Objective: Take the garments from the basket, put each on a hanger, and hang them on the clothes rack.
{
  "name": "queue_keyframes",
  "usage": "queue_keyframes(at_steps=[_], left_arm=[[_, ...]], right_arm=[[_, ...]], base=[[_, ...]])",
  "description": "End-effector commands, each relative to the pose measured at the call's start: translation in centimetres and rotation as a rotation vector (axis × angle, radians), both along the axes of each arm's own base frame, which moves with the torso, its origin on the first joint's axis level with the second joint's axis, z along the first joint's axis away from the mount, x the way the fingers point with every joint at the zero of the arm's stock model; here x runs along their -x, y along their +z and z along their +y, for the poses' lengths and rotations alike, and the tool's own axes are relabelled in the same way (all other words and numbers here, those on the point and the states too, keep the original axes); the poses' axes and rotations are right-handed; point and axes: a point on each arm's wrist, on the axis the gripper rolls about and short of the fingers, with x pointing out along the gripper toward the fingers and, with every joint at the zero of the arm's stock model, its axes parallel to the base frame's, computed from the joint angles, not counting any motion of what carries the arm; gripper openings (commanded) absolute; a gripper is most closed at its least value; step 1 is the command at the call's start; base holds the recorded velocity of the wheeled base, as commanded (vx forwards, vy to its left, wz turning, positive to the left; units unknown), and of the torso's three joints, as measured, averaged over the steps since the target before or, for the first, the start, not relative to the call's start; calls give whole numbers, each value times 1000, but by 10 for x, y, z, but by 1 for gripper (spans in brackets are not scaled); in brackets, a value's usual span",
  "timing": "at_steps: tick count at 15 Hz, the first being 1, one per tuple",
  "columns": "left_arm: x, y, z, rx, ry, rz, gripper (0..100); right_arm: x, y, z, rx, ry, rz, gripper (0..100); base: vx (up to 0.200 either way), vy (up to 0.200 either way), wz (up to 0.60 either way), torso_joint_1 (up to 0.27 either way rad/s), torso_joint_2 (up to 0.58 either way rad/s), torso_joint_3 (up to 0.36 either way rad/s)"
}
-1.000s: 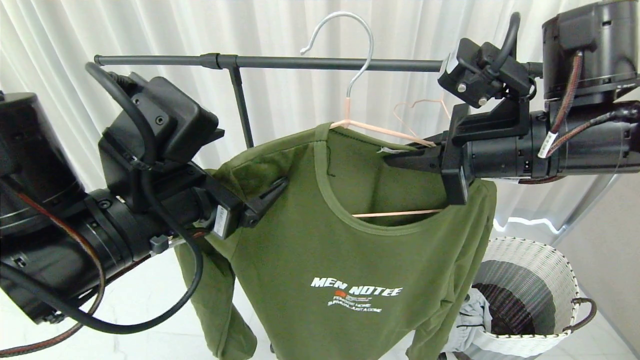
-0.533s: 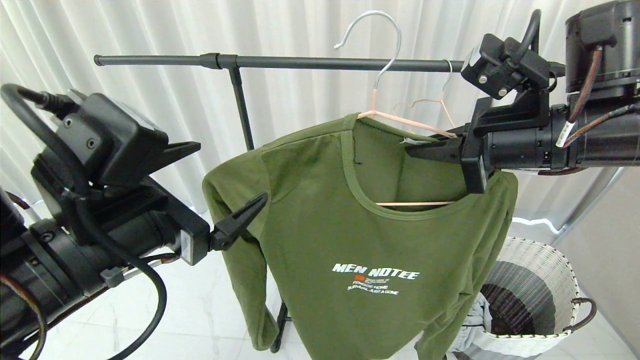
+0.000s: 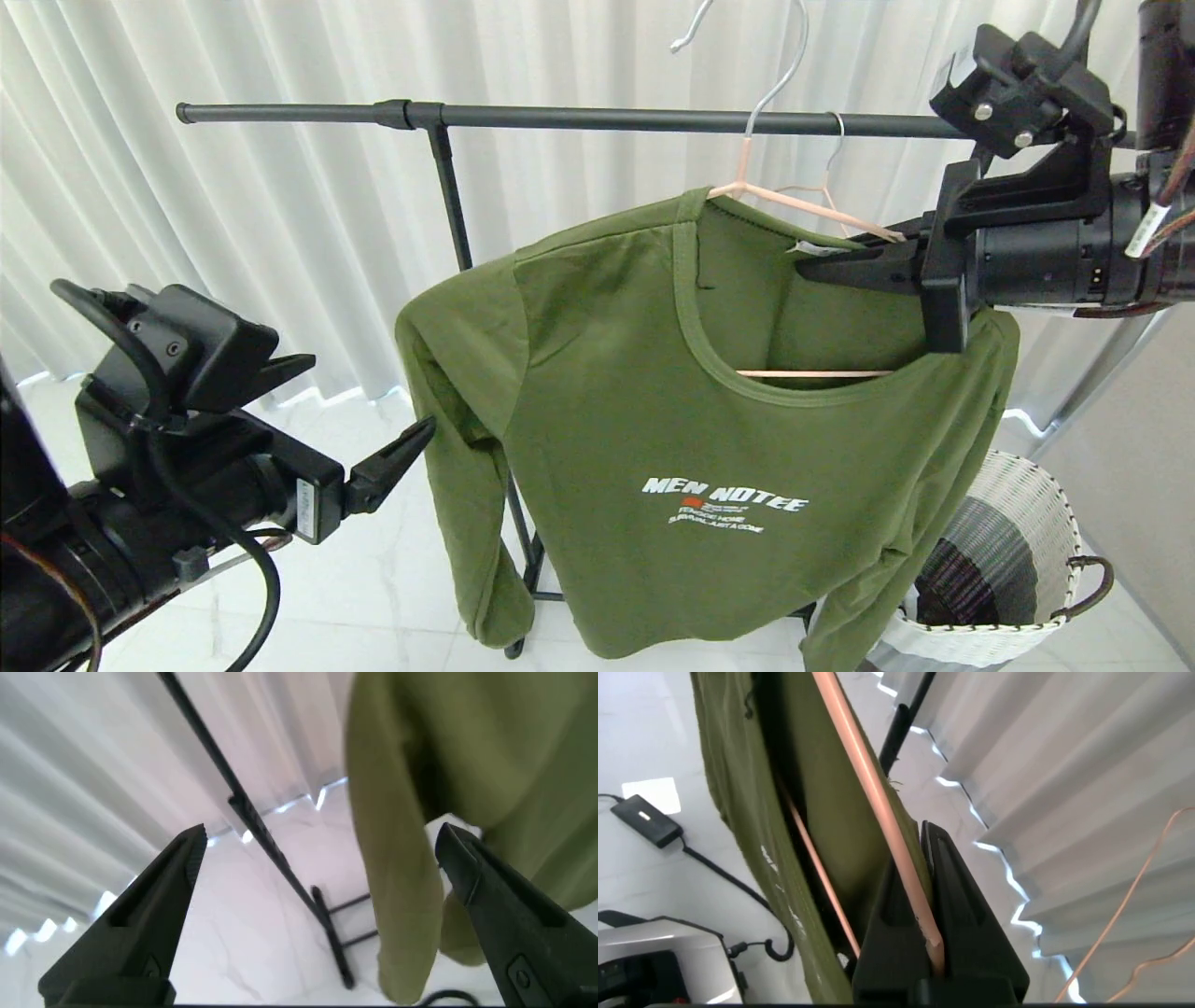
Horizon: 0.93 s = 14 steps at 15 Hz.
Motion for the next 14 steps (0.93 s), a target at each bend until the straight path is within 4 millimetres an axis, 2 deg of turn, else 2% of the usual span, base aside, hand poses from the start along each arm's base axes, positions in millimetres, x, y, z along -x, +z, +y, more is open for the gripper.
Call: queue_keyframes(at_steps=[1, 4, 5, 8, 12, 14], left_arm=[[-9, -7, -4, -6, 5, 39, 100], [-17, -15, -7, -13, 11, 84, 100], [-18, -15, -7, -8, 12, 87, 0], [-20, -18, -5, -11, 33, 98, 0], [-31, -20, 33, -13, 235, 103, 0], [-33, -22, 46, -13, 300, 109, 0]], right_arm=[[5, 4, -2, -9, 6, -12, 0], [10, 3, -1, -9, 21, -12, 0], [12, 4, -2, -9, 23, -12, 0], [14, 2, -4, -7, 16, -7, 0], [12, 1, -17, -5, -32, -9, 0], [12, 1, -17, -5, -34, -9, 0]], base=[[0, 0, 0, 0, 0, 0], [0, 0, 0, 0, 0, 0], [0, 0, 0, 0, 0, 0], [0, 0, 0, 0, 0, 0], [0, 0, 0, 0, 0, 0], [0, 0, 0, 0, 0, 0]])
